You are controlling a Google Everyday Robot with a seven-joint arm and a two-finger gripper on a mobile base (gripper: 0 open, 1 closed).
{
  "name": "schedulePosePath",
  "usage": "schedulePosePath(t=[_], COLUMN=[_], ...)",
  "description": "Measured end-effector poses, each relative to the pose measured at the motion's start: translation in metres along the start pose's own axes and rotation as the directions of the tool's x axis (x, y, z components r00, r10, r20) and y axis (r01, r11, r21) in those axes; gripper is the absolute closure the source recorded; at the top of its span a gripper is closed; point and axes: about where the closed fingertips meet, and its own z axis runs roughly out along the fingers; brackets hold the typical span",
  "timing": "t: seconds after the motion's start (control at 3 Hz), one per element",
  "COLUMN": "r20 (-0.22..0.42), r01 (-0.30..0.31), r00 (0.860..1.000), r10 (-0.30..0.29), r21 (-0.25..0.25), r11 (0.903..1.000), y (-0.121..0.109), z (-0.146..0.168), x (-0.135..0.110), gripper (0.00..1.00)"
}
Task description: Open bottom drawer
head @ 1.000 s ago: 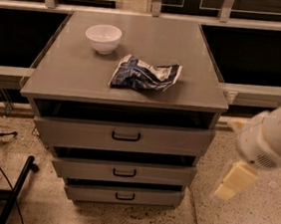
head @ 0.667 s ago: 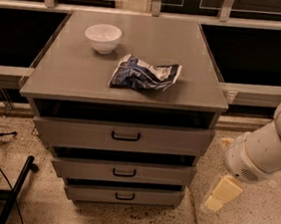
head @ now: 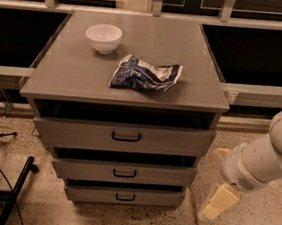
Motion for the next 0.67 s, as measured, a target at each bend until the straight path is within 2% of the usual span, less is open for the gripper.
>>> schedulePosePath(t=[0.33, 0.67], r20=[0.031, 0.080], r01=[-0.031, -0.049], r00=[0.999, 0.995], r10=[0.033, 0.054], r21=[-0.056, -0.064], r11=[0.9980, 0.9967], y=[0.019, 0.044], z=[0.053, 0.111], x=[0.030, 0.063], gripper=[0.00, 0.00])
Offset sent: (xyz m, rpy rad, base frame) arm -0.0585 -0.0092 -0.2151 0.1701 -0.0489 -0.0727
